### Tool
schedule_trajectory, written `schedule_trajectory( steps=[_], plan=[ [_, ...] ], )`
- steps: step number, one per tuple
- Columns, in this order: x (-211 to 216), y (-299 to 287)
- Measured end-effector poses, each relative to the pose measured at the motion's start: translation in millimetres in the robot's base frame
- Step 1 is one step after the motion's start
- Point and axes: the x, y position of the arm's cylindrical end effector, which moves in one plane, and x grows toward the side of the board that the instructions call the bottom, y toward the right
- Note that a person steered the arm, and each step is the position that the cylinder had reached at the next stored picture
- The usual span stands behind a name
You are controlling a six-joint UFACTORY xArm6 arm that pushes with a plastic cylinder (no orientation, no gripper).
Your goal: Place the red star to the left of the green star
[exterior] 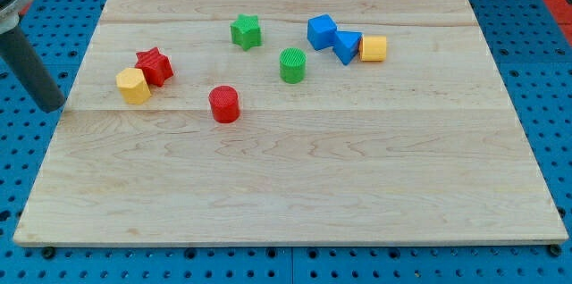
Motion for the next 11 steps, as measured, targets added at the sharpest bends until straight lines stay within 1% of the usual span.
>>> schedule_trajectory(
  steps=[1,3,4,5,6,7,8,10,11],
  plan=[
    [-7.1,12.8],
    [-11.4,109.9],
    [-22.7,138.3],
    [-25.6,131.0],
    [-25.6,85.3],
    [-39.4,101.2],
    [-70.7,133.8],
    [-77.9,128.6],
    [-95.5,128.8]
  ],
)
